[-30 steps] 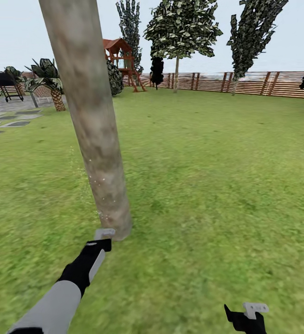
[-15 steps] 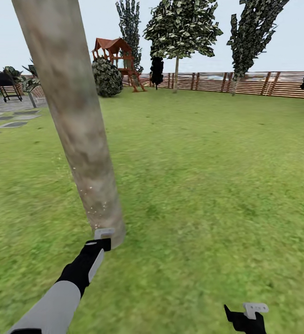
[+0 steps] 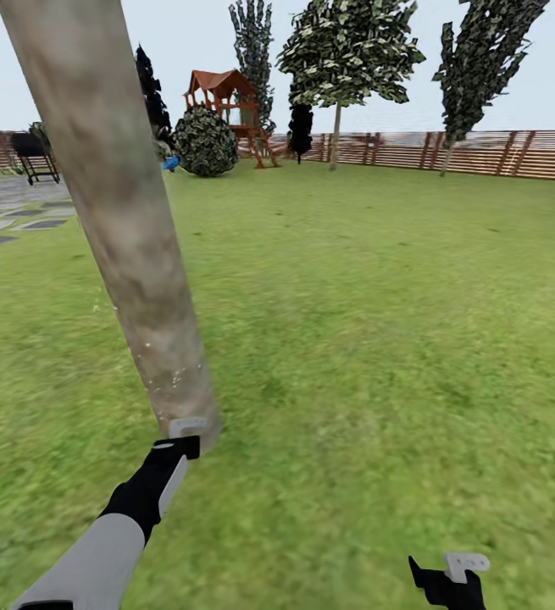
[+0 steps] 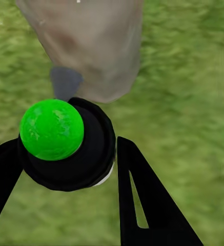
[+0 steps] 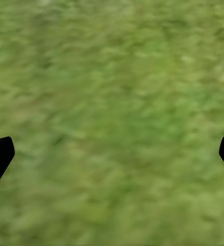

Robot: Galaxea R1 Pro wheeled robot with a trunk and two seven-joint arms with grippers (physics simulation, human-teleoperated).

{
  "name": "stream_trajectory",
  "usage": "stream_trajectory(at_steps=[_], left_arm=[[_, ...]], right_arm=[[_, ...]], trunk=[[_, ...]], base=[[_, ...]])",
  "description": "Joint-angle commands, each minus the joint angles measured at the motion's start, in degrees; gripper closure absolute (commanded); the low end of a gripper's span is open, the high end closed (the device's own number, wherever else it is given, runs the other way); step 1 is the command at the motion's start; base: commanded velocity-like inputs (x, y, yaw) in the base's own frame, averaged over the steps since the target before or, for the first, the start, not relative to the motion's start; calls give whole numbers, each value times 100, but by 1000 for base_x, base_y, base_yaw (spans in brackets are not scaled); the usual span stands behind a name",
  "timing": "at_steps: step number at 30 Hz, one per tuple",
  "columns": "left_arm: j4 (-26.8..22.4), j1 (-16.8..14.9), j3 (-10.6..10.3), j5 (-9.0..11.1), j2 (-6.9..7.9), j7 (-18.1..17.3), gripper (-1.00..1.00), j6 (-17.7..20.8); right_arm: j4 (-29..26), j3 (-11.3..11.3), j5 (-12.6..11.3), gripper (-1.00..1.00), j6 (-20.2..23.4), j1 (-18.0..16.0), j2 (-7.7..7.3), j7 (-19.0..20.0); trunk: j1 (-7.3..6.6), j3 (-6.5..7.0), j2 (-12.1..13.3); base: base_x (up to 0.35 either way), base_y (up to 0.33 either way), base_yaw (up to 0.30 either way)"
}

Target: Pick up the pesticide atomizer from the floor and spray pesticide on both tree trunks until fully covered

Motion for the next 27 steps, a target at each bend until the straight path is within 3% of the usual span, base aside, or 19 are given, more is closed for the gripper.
stream_trajectory(at_steps=[1, 9, 13, 22, 27], left_arm=[[4, 1, 2, -2, 0, 3, 100, 0], [85, 31, 13, 4, 23, 32, 100, -15], [96, 118, 20, 4, 33, 34, 100, 15], [105, 275, 30, 18, 233, 20, 100, 45], [106, 476, 35, 20, 259, 17, 100, 42]], right_arm=[[0, 0, 0, -100, 0, 0, 0, 3], [0, 0, 0, -100, 0, 0, -3, 5], [0, 0, 0, -100, 0, 0, 0, 5], [0, 0, 1, -100, 0, 0, 1, 5], [0, 0, 0, -100, 0, 0, -1, 5]], trunk=[[0, 0, 0], [0, 0, 0], [0, 0, 0], [0, 0, 0], [0, 0, 0]], base=[[238, -203, 277], [231, -210, 276], [38, -267, 66], [198, -234, 184], [93, -52, 274]])
